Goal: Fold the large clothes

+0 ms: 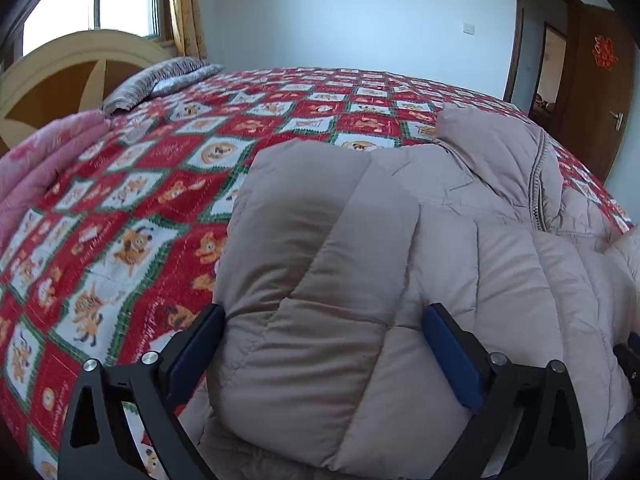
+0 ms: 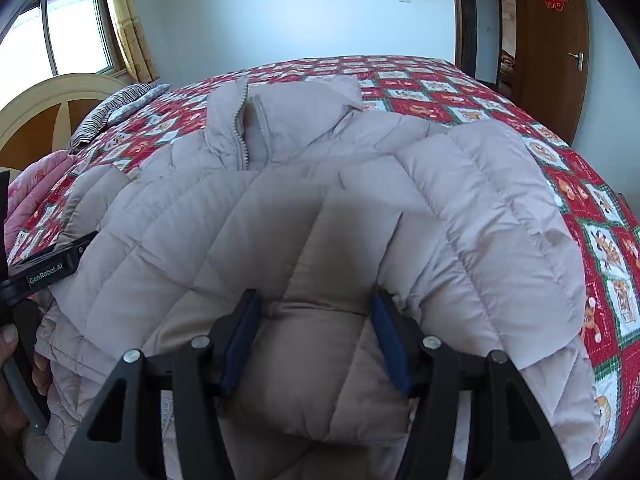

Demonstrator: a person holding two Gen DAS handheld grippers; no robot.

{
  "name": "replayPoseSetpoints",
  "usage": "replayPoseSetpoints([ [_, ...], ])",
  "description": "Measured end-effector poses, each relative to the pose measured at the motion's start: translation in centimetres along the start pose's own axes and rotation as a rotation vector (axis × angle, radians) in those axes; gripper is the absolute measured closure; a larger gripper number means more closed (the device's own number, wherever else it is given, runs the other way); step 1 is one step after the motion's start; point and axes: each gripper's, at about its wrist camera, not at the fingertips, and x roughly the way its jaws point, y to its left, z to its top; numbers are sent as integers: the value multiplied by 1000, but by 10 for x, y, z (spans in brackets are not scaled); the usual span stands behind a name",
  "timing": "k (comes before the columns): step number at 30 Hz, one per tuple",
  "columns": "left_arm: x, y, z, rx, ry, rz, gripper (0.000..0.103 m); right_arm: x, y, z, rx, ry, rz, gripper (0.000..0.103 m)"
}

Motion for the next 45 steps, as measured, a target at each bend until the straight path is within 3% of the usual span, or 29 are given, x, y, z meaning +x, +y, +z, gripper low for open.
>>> replayPoseSetpoints([
  [28,14,1,-3,-4,38,18,1,17,21,0,-103,47,-120,41],
  [31,14,0,-3,-2,38,22,1,6,19,8,-83,63,-102,42],
  [36,14,0,-3,-5,36,20,1,-25,36,25,-69,-38,-74,41],
  [40,14,0,-3,-5,36,20,1,-8,61,34,-107,-7,-13,42],
  [45,14,1,-3,-4,36,21,1,27,71,27,-136,46,-25,41],
])
